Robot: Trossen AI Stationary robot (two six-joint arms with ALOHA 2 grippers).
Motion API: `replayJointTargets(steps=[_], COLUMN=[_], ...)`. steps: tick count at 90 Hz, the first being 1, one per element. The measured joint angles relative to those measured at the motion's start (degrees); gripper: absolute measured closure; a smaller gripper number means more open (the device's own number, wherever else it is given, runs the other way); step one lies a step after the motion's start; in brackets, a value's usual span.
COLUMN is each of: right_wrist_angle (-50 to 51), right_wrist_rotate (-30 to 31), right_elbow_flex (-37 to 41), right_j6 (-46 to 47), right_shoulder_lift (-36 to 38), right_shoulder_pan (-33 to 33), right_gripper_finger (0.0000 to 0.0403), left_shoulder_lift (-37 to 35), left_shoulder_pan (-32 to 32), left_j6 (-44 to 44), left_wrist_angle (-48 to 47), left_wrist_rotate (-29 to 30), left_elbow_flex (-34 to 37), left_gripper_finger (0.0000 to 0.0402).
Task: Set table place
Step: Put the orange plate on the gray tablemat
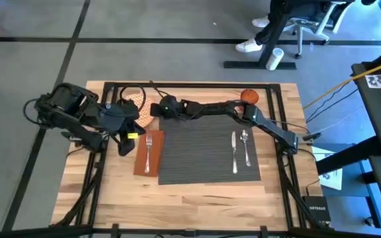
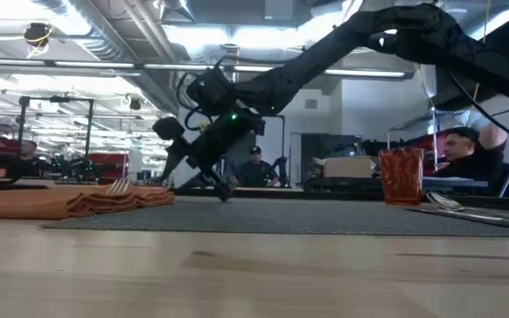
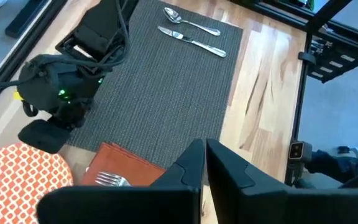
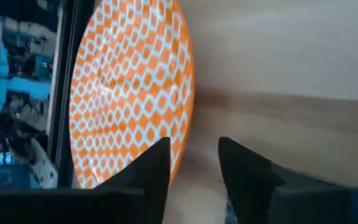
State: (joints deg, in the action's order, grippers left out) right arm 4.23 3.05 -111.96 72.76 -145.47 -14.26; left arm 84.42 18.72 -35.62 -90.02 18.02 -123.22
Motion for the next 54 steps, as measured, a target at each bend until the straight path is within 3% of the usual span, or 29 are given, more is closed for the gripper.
replayJointTargets(steps=[54], right_wrist_angle=[2.1], right_wrist_rotate=[1.9], right_elbow_flex=[-1.8], right_j6=[-1.1], right_shoulder_lift=[-0.8], right_shoulder_pan=[-0.4], right_gripper_finger=[0.0297], left_shoulder_lift=[0.0], left_shoulder_pan=[0.0], left_j6=[-0.4], left_wrist_angle=[0.0], left_wrist_rotate=[0.0], left_elbow_flex=[0.0], left_gripper_finger=[0.0402])
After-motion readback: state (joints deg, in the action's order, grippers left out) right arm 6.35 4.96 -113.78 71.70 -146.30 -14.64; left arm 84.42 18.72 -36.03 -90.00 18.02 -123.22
